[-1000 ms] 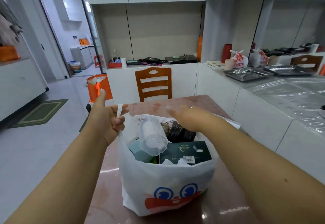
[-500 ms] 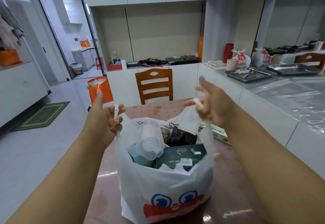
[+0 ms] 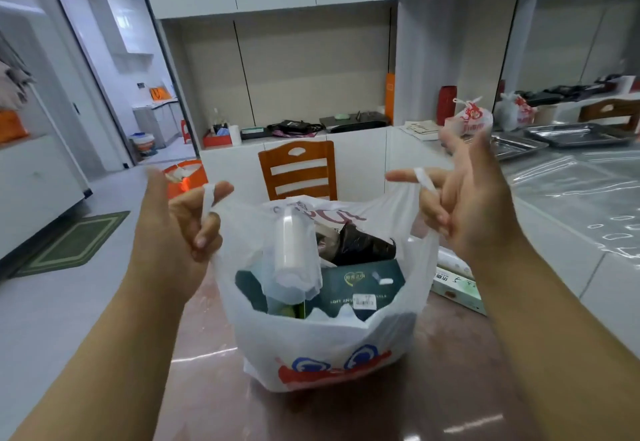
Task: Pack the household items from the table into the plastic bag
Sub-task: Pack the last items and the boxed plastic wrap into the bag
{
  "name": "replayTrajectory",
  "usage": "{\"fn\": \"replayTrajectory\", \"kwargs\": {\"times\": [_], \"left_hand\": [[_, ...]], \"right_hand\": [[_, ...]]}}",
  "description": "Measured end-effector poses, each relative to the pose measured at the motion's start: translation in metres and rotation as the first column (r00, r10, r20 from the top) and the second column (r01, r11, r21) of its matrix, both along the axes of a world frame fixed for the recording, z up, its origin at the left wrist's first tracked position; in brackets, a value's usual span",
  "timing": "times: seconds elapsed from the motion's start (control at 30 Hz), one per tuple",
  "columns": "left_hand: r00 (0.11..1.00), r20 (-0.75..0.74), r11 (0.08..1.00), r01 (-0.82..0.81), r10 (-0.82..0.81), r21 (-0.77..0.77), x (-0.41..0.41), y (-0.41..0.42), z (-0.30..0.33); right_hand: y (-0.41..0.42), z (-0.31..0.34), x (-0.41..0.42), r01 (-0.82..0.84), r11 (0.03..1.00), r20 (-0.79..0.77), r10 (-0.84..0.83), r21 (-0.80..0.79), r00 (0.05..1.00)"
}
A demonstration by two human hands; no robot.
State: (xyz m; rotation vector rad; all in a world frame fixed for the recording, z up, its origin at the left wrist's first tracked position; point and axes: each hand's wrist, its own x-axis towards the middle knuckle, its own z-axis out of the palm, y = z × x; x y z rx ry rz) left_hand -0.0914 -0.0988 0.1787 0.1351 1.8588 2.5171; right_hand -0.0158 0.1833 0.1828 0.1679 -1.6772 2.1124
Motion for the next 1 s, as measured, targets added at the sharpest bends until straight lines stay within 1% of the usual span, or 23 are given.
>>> {"fn": "replayTrajectory", "kwargs": {"times": [0.1,0.17,0.27,0.33,0.4,0.47,0.57,0.63,0.67,0.7,0.77,0.8,0.83,0.9,1.0], "left_hand": [[0.984,0.178,0.999,0.023,-0.014,-0.046,0.01,0.006,-0.044],[0.961,0.276,0.998,0.015,0.003,-0.064,0.006,0.008,-0.061],[0.951,0.308,0.993,0.018,0.02,-0.119,-0.007,0.009,-0.058],[0.95,0.308,0.988,0.007,0.041,-0.153,-0.015,0.011,-0.049],[0.947,0.313,0.985,-0.015,0.07,-0.174,-0.023,0.014,-0.04],[0.945,0.309,0.976,-0.046,0.111,-0.212,-0.032,0.015,-0.033],[0.934,0.298,0.94,-0.094,0.198,-0.329,-0.043,0.015,-0.027],[0.929,0.254,0.891,-0.139,0.269,-0.432,-0.041,0.018,-0.022],[0.935,0.187,0.859,-0.18,0.3,-0.479,-0.037,0.02,-0.02],[0.948,0.084,0.824,-0.222,0.308,-0.521,-0.033,0.022,-0.017],[0.956,-0.124,0.786,-0.289,0.265,-0.546,-0.024,0.026,-0.01],[0.95,-0.187,0.793,-0.312,0.25,-0.523,-0.018,0.03,-0.004],[0.95,-0.211,0.822,-0.307,0.232,-0.479,-0.011,0.037,0.0],[0.964,-0.196,0.898,-0.241,0.178,-0.369,-0.001,0.055,0.009],[0.986,-0.162,0.951,-0.09,0.043,-0.296,0.019,0.092,0.01]], "right_hand": [[-0.012,-0.033,0.01,-0.028,0.999,0.229,0.022,0.024,0.973],[-0.019,-0.044,0.008,-0.052,0.998,0.308,0.043,0.022,0.95],[-0.016,-0.048,-0.012,0.004,1.0,0.317,-0.012,0.027,0.948],[-0.008,-0.052,-0.03,-0.006,0.994,0.33,-0.031,0.11,0.944],[-0.003,-0.05,-0.043,-0.024,0.971,0.382,-0.071,0.239,0.921],[-0.006,-0.046,-0.05,-0.019,0.949,0.373,-0.104,0.314,0.922],[-0.01,-0.039,-0.057,0.045,0.912,0.349,-0.2,0.407,0.915],[-0.007,-0.04,-0.063,0.093,0.88,0.353,-0.282,0.467,0.892],[-0.006,-0.041,-0.065,0.104,0.874,0.35,-0.296,0.475,0.889],[-0.004,-0.041,-0.066,0.112,0.874,0.346,-0.301,0.473,0.889],[0.0,-0.042,-0.067,0.135,0.881,0.334,-0.309,0.454,0.891],[0.002,-0.041,-0.066,0.148,0.883,0.327,-0.314,0.445,0.891],[0.005,-0.042,-0.066,0.161,0.886,0.323,-0.321,0.435,0.89],[0.014,-0.043,-0.065,0.197,0.888,0.317,-0.344,0.416,0.884],[0.039,-0.046,-0.064,0.271,0.894,0.298,-0.384,0.358,0.874]]}}
